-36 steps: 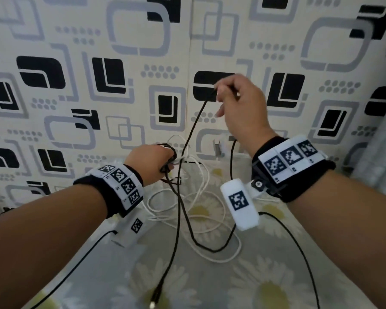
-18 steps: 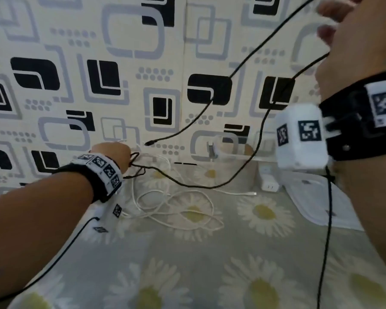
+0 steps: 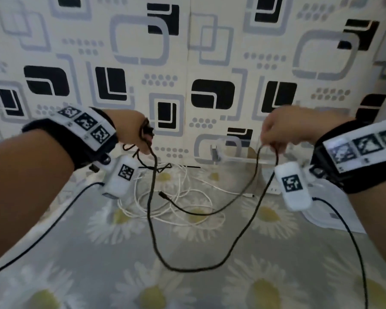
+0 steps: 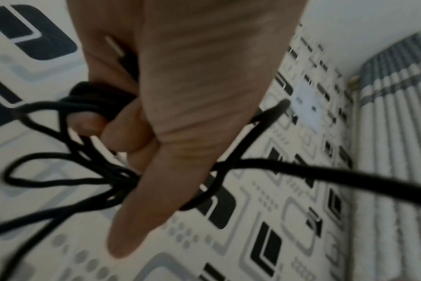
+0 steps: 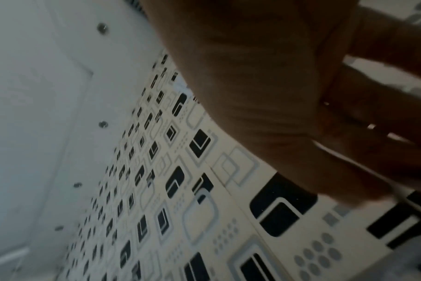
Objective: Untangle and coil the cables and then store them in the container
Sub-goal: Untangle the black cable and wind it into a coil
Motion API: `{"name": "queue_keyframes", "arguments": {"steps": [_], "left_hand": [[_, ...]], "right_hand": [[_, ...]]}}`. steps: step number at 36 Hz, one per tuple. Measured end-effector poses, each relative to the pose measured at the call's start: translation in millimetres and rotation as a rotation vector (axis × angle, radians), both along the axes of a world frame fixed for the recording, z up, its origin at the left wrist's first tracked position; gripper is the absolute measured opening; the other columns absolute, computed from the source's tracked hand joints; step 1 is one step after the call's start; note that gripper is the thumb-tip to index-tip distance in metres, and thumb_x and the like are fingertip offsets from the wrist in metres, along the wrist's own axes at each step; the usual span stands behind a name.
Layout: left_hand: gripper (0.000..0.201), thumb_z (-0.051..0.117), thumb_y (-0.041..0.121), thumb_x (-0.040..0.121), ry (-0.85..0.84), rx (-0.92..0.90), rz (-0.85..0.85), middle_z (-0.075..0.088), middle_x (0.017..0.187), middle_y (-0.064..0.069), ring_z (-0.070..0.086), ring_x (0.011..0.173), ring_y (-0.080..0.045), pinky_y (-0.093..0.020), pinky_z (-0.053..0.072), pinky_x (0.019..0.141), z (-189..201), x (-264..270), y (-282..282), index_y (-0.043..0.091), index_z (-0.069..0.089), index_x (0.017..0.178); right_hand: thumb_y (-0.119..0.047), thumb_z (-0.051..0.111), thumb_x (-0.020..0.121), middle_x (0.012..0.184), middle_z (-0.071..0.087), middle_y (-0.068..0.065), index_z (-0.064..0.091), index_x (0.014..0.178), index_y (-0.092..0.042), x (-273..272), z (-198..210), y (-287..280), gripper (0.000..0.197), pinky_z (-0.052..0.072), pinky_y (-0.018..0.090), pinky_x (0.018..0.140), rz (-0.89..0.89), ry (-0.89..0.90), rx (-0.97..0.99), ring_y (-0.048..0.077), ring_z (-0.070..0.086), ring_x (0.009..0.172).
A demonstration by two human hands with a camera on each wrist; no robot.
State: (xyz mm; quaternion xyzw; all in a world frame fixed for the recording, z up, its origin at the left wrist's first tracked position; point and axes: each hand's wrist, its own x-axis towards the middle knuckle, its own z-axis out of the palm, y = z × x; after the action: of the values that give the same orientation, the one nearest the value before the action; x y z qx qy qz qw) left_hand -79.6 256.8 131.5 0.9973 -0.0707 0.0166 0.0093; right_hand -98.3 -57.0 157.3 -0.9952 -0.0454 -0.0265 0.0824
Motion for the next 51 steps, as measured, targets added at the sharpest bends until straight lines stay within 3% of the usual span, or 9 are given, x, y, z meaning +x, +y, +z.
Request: {"name": "queue_keyframes", "arguments": {"steps": [4, 11, 16, 25, 30, 36, 41, 46, 51], "left_hand": [[0.025, 0.079, 0.035, 0.074, -0.028, 0.008, -0.018, 0.064, 0.072, -0.005, 0.051, 0.063, -0.020, -0.029, 0.043, 0.065, 19, -11, -11, 0.012, 0.068, 0.074], [0.038, 0.075, 0.036, 0.079, -0.146, 0.074, -0.004, 0.049, 0.063, -0.001, 0.046, 0.060, -0.018, -0.029, 0.038, 0.065, 23, -17, -47, 0.015, 0.048, 0.065], [0.032, 0.068, 0.034, 0.085, -0.164, 0.081, -0.059, 0.051, 0.064, -0.002, 0.048, 0.059, -0.017, -0.029, 0.039, 0.060, 13, -18, -61, 0.010, 0.054, 0.071], [0.042, 0.073, 0.056, 0.073, -0.171, -0.241, -0.153, 0.053, 0.077, 0.010, 0.051, 0.070, -0.004, -0.020, 0.036, 0.061, -2, -22, -35, 0.025, 0.067, 0.099], [0.095, 0.041, 0.097, 0.055, -0.104, -0.469, -0.193, 0.055, 0.072, -0.001, 0.051, 0.068, -0.017, -0.030, 0.039, 0.070, -14, -20, -26, 0.018, 0.070, 0.100], [0.049, 0.048, 0.065, 0.087, -0.187, -0.538, -0.179, 0.052, 0.065, 0.001, 0.048, 0.059, -0.014, -0.026, 0.042, 0.066, -22, -20, -33, 0.023, 0.072, 0.078], [0.048, 0.052, 0.060, 0.087, -0.184, -0.504, -0.158, 0.050, 0.057, 0.005, 0.049, 0.055, -0.013, -0.023, 0.040, 0.060, -27, -18, -29, 0.017, 0.070, 0.075], [0.044, 0.055, 0.056, 0.089, -0.187, -0.473, -0.130, 0.050, 0.054, 0.007, 0.048, 0.052, -0.012, -0.025, 0.040, 0.060, -35, -13, -23, 0.018, 0.065, 0.068], [0.047, 0.055, 0.058, 0.088, -0.183, -0.463, -0.080, 0.051, 0.052, 0.003, 0.048, 0.051, -0.016, -0.027, 0.040, 0.059, -42, -6, -15, 0.018, 0.062, 0.065]], "right_hand": [[-0.043, 0.061, 0.091, 0.095, 0.069, 0.001, 0.072, 0.097, -0.014, -2, -11, 8, 0.031, 0.047, 0.030, 0.074, 0.113, -0.070, -0.135, 0.018, 0.063, 0.088], [-0.065, 0.045, 0.088, 0.078, 0.073, 0.002, 0.071, 0.095, -0.014, -45, -14, 62, 0.058, 0.052, 0.035, 0.074, 0.424, 0.152, 0.658, 0.016, 0.070, 0.073], [-0.037, 0.065, 0.089, 0.074, 0.072, 0.003, 0.067, 0.084, -0.014, -53, -25, 80, 0.024, 0.048, 0.027, 0.066, 0.548, 0.204, 0.623, 0.013, 0.068, 0.068], [-0.014, 0.047, 0.100, 0.066, 0.059, 0.005, 0.061, 0.093, -0.004, -18, -45, 17, 0.018, 0.048, 0.026, 0.048, 0.213, 0.090, 0.696, 0.012, 0.059, 0.049], [-0.019, 0.050, 0.098, 0.066, 0.050, -0.001, 0.068, 0.087, -0.011, -3, -56, -17, 0.023, 0.036, 0.024, 0.047, 0.070, -0.055, 0.542, 0.012, 0.041, 0.051], [-0.021, 0.048, 0.100, 0.069, 0.050, -0.006, 0.069, 0.090, -0.011, 2, -65, -36, 0.025, 0.033, 0.022, 0.055, 0.078, -0.146, 0.437, 0.008, 0.042, 0.061], [-0.018, 0.046, 0.100, 0.076, 0.054, -0.011, 0.068, 0.086, -0.011, 11, -66, -59, 0.027, 0.034, 0.019, 0.058, 0.015, -0.227, 0.415, 0.005, 0.046, 0.069], [-0.020, 0.047, 0.099, 0.084, 0.061, -0.008, 0.068, 0.080, -0.015, 20, -72, -85, 0.028, 0.046, 0.034, 0.080, -0.033, -0.199, 0.434, 0.018, 0.055, 0.083], [-0.012, 0.043, 0.098, 0.098, 0.062, 0.008, 0.065, 0.082, -0.009, 27, -76, -106, 0.028, 0.037, 0.031, 0.072, -0.106, -0.227, 0.306, 0.022, 0.053, 0.085]]}}
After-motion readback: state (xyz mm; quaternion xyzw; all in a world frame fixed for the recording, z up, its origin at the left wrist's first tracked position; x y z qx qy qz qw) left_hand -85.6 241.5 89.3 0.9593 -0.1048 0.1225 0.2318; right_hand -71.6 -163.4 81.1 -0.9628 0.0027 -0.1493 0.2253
